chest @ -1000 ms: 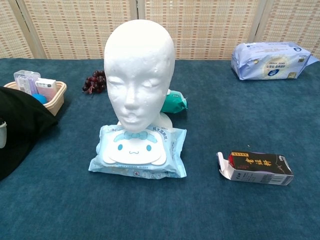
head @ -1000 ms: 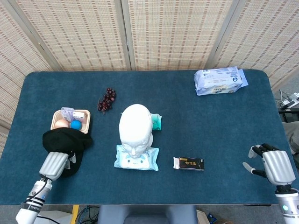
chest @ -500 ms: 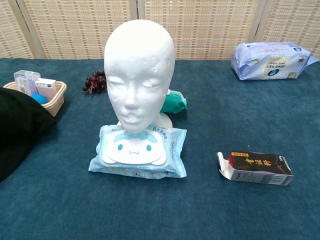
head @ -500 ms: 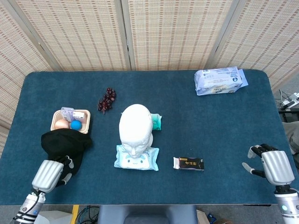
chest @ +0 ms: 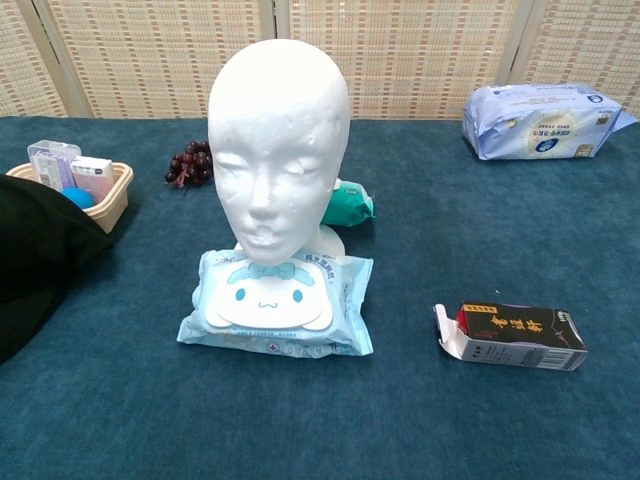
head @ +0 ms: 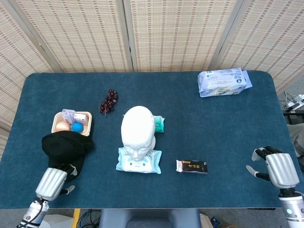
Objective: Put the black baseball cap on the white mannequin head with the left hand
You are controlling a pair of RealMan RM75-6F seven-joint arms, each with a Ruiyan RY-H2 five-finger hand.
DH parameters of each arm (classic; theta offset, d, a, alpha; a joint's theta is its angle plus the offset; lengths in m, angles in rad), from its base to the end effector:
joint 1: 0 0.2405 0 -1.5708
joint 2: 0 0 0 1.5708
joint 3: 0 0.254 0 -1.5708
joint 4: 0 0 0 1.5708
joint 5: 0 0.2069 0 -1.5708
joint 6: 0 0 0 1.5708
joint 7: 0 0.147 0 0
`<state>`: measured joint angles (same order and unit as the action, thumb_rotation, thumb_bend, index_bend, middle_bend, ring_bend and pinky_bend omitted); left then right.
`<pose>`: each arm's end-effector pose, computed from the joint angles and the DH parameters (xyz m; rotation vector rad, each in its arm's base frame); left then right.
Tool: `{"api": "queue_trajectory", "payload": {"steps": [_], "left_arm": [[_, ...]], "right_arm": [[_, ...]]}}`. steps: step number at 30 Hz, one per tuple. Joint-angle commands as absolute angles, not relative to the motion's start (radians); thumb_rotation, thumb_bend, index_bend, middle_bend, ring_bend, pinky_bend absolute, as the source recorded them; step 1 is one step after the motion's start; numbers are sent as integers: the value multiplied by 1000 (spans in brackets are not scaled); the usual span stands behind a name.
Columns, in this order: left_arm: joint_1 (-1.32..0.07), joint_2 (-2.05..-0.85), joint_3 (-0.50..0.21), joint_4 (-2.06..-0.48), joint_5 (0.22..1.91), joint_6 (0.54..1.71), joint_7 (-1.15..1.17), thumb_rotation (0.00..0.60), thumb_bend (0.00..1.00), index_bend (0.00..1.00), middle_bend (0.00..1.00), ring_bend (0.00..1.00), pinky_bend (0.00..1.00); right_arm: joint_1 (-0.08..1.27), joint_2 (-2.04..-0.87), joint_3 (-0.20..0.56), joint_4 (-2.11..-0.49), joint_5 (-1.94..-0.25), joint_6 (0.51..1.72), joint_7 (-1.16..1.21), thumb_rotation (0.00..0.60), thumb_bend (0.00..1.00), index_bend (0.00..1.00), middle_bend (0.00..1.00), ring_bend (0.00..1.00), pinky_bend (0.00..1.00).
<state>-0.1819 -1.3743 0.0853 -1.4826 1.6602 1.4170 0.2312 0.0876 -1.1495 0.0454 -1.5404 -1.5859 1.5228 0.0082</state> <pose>-0.2758 0.1774 0.0550 -1.7509 -0.7887 -0.8747 -0.3055 -0.1838 0.1572 1.4477 -0.8173 0.9481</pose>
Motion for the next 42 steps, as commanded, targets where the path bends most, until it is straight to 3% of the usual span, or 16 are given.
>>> {"api": "queue_trajectory", "payload": {"steps": [1, 14, 42], "left_arm": [[-193, -1398, 83, -1443, 1643, 1381, 210, 600, 64, 498, 516, 422, 547], [-185, -1499, 77, -1255, 1677, 1430, 187, 600, 64, 517, 526, 414, 516], [-155, -1528, 78, -1122, 1652, 1448, 169, 600, 63, 514, 542, 407, 486]], "right_arm": [[87, -1149, 45, -1541, -1588, 1526, 11, 600, 156, 596, 596, 457, 586], [85, -1146, 47, -1540, -1587, 1531, 23, 600, 155, 596, 596, 457, 586], [84, -1146, 46, -1540, -1590, 1533, 25, 600, 155, 596, 596, 457, 586]]}}
